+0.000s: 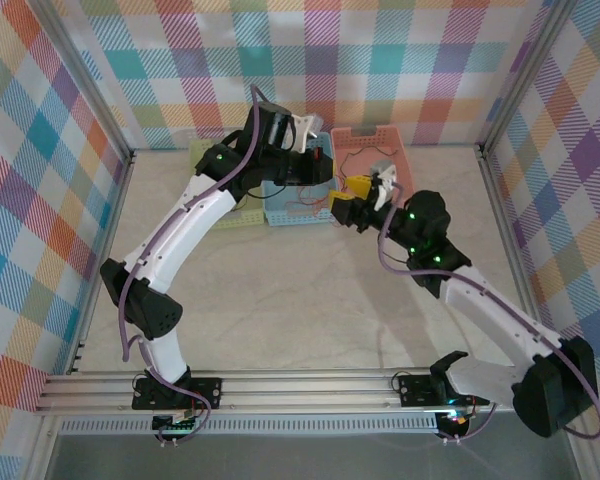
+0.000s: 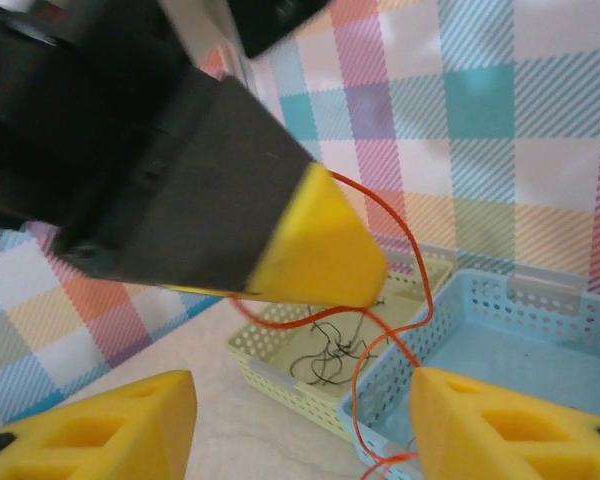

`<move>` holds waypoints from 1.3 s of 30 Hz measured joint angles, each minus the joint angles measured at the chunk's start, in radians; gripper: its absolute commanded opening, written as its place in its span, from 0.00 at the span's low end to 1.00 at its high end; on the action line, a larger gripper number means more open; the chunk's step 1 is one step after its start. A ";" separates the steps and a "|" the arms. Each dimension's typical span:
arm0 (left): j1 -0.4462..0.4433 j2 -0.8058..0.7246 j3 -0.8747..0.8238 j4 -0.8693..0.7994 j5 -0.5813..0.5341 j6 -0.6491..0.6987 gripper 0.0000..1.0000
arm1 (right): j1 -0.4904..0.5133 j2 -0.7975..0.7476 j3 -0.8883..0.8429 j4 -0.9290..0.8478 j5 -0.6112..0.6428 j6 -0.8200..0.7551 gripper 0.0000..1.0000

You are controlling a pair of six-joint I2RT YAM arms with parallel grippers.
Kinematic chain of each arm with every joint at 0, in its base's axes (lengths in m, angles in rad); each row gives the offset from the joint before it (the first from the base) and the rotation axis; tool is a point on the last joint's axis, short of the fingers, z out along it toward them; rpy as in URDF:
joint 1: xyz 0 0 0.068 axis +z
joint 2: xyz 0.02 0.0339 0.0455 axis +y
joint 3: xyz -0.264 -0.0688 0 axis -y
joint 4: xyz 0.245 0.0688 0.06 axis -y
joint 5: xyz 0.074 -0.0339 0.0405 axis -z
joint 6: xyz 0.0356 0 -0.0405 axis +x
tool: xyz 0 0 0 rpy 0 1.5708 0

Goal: Untangle the cables

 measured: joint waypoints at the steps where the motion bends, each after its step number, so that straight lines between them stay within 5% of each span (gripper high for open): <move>1: -0.001 -0.004 0.000 0.000 0.003 0.000 0.00 | 0.000 0.026 0.014 -0.005 0.009 0.002 0.55; 6: -0.003 -0.039 -0.006 0.000 0.018 -0.003 0.00 | 0.000 0.113 0.029 0.002 0.045 0.007 0.52; 12: -0.003 -0.078 -0.006 0.001 0.033 -0.003 0.00 | 0.000 0.218 0.061 0.008 0.108 0.004 0.27; 27: -0.002 -0.079 0.167 -0.053 0.020 -0.003 0.00 | 0.001 0.283 -0.172 0.091 0.237 -0.002 0.29; 35: 0.006 -0.079 0.172 -0.054 0.013 -0.012 0.00 | 0.000 0.284 -0.247 0.090 0.292 -0.024 0.46; 39: 0.011 -0.079 0.175 -0.053 -0.006 -0.018 0.00 | 0.000 0.259 -0.253 0.090 0.317 -0.028 0.47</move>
